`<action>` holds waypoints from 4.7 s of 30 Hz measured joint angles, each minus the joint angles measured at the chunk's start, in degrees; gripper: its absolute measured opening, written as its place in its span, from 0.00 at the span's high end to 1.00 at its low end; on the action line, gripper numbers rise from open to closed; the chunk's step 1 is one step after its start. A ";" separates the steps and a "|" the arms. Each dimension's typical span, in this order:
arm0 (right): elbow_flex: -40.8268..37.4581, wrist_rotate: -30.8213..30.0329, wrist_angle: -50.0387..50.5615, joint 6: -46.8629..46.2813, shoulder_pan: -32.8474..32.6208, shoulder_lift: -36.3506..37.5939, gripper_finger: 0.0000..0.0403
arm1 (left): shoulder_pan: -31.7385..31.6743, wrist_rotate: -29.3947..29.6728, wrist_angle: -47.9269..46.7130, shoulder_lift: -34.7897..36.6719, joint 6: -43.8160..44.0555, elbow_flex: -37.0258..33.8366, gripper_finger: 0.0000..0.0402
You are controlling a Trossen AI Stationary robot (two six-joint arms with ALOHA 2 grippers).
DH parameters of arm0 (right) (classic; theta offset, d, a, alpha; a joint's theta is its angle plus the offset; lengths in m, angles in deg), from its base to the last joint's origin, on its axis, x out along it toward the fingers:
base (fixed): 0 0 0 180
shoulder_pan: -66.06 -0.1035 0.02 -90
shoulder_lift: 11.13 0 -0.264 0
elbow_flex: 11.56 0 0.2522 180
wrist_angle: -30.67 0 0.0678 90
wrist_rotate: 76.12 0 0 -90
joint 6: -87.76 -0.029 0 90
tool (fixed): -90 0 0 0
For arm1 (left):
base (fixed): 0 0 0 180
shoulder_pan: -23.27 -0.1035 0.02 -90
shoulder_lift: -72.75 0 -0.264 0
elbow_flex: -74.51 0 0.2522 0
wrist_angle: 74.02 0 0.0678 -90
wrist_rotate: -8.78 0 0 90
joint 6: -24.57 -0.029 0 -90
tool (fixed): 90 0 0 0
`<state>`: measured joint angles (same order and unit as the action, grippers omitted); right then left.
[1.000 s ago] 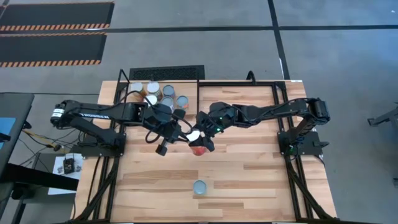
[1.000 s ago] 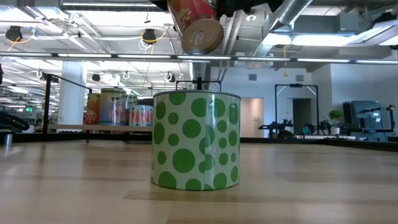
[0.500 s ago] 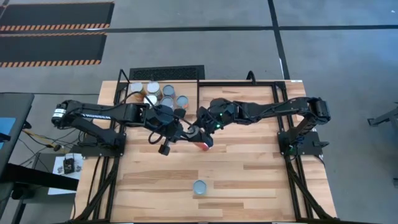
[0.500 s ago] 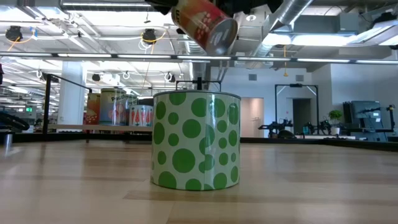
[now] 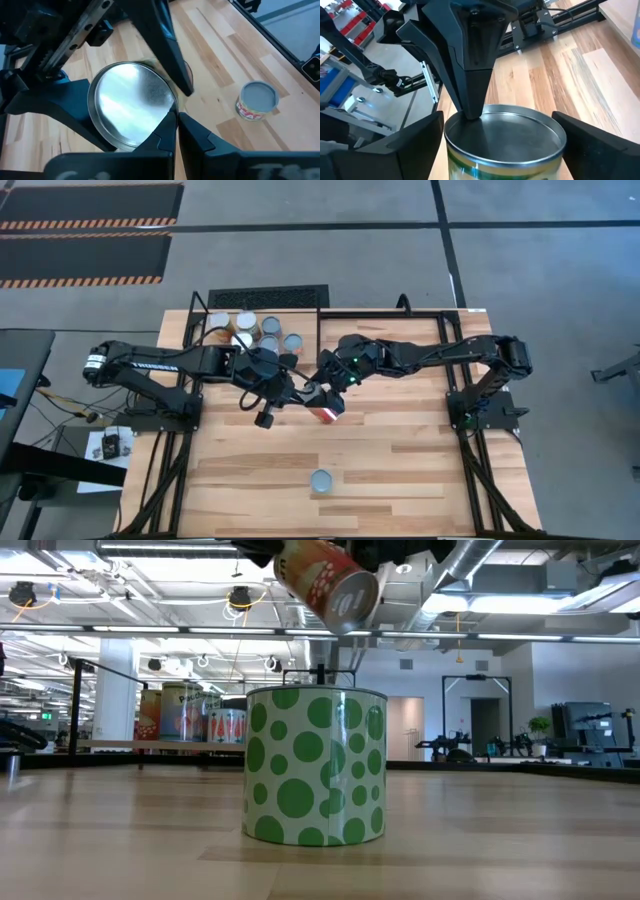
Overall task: Pick and place cans onto a shelf
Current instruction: Put the large canned corn on the shelf, then put the small canned green peas on the shelf
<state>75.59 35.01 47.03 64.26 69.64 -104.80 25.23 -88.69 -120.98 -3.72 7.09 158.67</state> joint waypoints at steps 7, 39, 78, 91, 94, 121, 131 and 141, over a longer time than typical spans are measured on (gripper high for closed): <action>-0.11 0.04 0.32 0.43 0.38 0.00 0.09 | 0.02 0.25 -0.80 0.02 0.09 0.00 1.00; 6.67 1.15 11.44 9.99 5.75 0.11 0.37 | 0.00 6.16 -13.97 0.11 7.64 -0.29 1.00; 0.13 -7.58 15.42 19.04 10.67 9.35 0.98 | -23.38 31.61 -46.66 7.91 42.91 -6.55 1.00; 0.13 -7.63 16.23 19.01 10.67 9.33 0.97 | -33.25 28.57 -40.75 7.00 34.98 -7.32 1.00; 0.13 -7.63 16.21 19.01 10.67 9.33 0.98 | -34.51 28.35 -39.85 6.08 33.80 -7.32 1.00; 0.13 -7.73 17.09 19.66 10.67 9.31 0.95 | -36.85 26.92 -36.70 4.46 31.23 -9.14 0.94; 0.13 -7.71 17.11 20.40 10.67 9.31 0.96 | -36.85 28.23 -36.71 4.46 31.34 -9.14 0.90; 0.13 -7.72 17.11 20.56 10.78 9.31 0.95 | -36.85 29.11 -36.60 9.15 33.32 -9.18 0.90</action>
<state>75.72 27.29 64.14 84.82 80.41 -95.49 -11.62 -59.58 -157.58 5.43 40.41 149.49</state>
